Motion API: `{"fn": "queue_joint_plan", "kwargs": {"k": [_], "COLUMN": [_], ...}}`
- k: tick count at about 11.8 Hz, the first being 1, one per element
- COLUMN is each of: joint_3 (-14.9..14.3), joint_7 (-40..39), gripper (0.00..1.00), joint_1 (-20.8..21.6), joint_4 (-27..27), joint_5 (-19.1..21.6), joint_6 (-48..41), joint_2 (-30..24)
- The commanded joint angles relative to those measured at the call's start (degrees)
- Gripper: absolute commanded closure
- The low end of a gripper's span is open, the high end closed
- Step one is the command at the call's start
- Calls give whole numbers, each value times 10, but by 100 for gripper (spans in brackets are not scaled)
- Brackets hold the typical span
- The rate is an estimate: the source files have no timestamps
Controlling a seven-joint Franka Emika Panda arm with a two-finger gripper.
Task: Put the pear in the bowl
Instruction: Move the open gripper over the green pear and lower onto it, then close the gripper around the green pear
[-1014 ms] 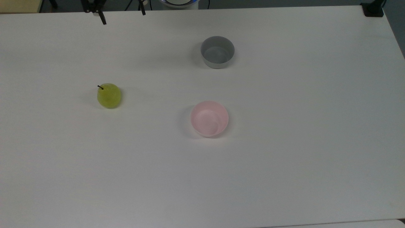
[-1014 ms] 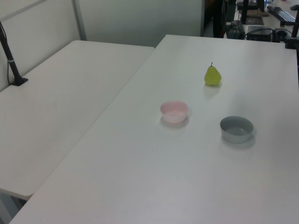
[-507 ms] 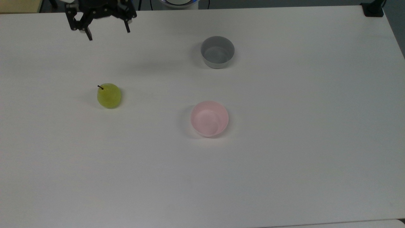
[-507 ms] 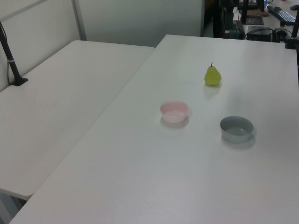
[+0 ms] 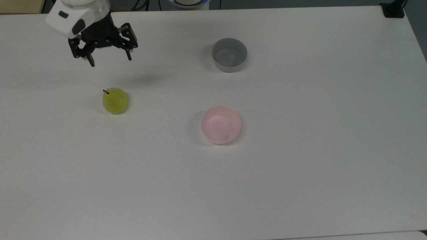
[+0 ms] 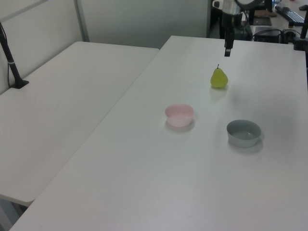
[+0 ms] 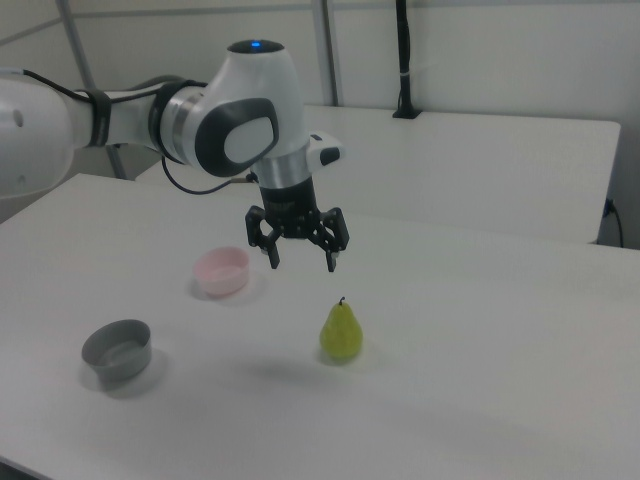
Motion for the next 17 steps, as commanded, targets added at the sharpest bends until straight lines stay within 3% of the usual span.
{"fn": "queue_joint_plan", "kwargs": {"k": [1,7,13,14,15,16,17], "joint_3": [-3,-4,-5,-5,-5,-5,-5], "joint_7": [10,10,11,11,12,21,31], "gripper": [0,0,0,7,20,36,58], "joint_1": [-1,-10,-10,-10,-10,-10,-10], "joint_4": [-12,-23,-31,-31,-31,-31,-31], "joint_5": [-7,-22,-38,-38,-38,-37,-38], "joint_6": [55,121,158,158,159,163,163], "joint_2": [30,94,122,126,128,128,128]}}
